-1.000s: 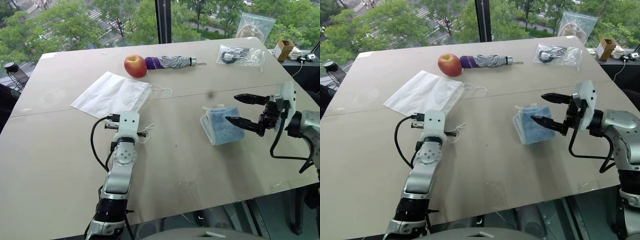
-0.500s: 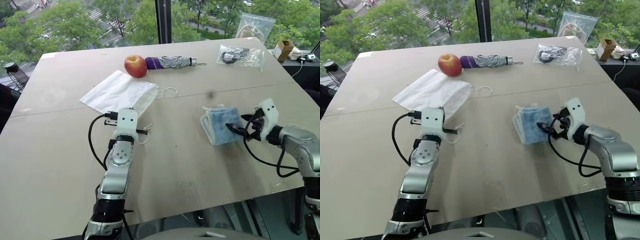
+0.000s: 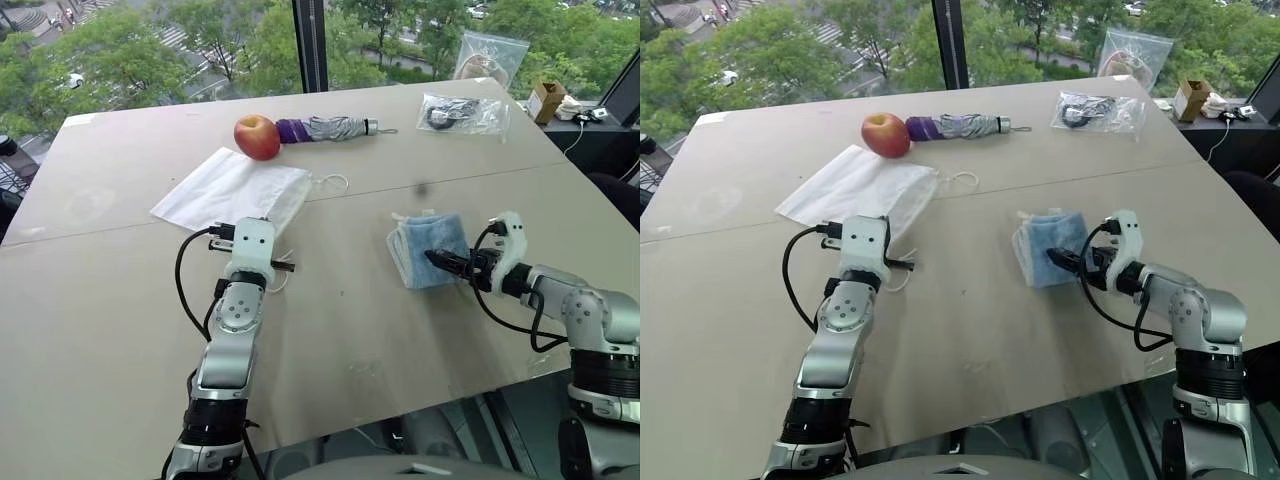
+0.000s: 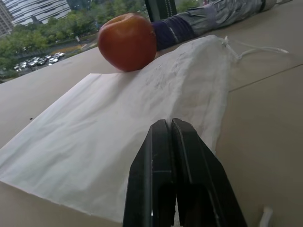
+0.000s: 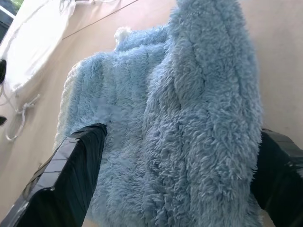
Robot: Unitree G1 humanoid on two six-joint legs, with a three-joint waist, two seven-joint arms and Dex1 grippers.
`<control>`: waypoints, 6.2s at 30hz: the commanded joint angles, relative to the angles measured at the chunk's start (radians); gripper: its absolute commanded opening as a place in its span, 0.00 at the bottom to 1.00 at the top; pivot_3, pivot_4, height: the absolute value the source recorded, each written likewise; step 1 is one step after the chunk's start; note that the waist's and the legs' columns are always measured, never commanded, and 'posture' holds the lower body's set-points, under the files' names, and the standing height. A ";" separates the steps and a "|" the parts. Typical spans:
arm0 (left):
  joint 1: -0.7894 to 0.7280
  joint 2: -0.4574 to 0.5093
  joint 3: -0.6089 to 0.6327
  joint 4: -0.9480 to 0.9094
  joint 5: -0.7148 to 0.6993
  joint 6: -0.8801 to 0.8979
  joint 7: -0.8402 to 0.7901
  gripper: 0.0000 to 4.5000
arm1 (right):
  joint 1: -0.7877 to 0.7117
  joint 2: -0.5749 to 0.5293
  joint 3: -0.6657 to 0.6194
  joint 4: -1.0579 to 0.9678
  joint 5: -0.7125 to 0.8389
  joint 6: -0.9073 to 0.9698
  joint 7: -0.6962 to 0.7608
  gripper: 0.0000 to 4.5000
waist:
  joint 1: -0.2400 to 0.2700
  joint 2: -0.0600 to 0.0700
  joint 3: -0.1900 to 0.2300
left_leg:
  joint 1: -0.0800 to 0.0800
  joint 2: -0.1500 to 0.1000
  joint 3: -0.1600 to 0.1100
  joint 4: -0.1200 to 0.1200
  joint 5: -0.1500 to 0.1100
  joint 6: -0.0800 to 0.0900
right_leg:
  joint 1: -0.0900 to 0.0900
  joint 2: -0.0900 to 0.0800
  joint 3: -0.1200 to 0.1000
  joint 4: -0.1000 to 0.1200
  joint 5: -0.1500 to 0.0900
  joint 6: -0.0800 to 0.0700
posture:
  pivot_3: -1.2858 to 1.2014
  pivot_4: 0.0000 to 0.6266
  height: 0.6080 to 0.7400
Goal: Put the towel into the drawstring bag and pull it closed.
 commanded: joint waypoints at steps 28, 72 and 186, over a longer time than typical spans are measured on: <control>-0.041 0.037 0.025 -0.197 -0.294 -0.019 -0.267 0.00 | -0.261 0.319 -0.135 0.060 0.405 0.038 -0.095 0.00 | 0.010 0.002 0.001 | -0.008 0.012 0.001 -0.001 0.000 0.000 | -0.009 0.013 0.000 -0.003 0.007 -0.012 | 0.52 0.24 1.00; -0.033 0.031 -0.124 -0.243 -0.455 0.096 -0.414 0.00 | -0.340 0.744 -0.099 0.349 0.791 -0.141 -0.641 0.00 | 0.003 0.006 0.003 | -0.019 0.014 -0.001 -0.001 0.000 0.000 | -0.020 0.015 -0.002 -0.001 0.008 -0.013 | 0.52 0.24 1.00; -0.491 0.166 0.063 0.582 -0.535 -0.086 -0.874 0.00 | -0.294 0.511 0.241 0.257 0.156 -0.059 -0.099 0.46 | 0.008 0.005 0.001 | -0.023 0.013 -0.001 -0.001 0.000 -0.001 | -0.023 0.013 -0.004 -0.001 0.010 -0.015 | 0.52 0.24 1.00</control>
